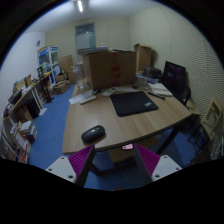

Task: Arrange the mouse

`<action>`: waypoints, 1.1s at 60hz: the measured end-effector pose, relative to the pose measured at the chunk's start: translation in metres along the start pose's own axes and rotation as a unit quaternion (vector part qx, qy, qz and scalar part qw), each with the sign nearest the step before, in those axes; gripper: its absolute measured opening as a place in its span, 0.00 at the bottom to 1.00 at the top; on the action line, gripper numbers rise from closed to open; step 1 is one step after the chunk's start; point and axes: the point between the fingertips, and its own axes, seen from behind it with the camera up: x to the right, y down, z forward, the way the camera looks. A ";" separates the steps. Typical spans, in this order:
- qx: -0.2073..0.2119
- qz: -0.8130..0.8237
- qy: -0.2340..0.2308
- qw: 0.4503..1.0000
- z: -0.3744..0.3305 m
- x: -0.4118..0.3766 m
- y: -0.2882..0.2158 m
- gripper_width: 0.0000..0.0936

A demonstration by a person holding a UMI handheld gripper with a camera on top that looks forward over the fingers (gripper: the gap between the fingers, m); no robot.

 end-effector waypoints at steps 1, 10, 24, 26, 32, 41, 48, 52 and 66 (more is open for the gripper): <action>-0.001 0.000 -0.003 1.000 0.001 -0.002 0.001 0.85; -0.020 0.006 -0.050 0.999 0.040 -0.044 0.016 0.85; -0.030 -0.041 -0.099 0.994 0.090 -0.102 0.034 0.85; -0.030 -0.047 -0.099 0.994 0.097 -0.104 0.035 0.85; -0.023 -0.062 -0.095 0.993 0.123 -0.111 0.039 0.85; -0.001 -0.074 -0.072 0.995 0.149 -0.107 0.027 0.85; 0.019 -0.073 -0.068 0.995 0.174 -0.113 0.006 0.85; 0.031 -0.074 -0.070 0.994 0.188 -0.120 -0.006 0.84; 0.049 -0.086 -0.056 0.994 0.205 -0.130 -0.019 0.50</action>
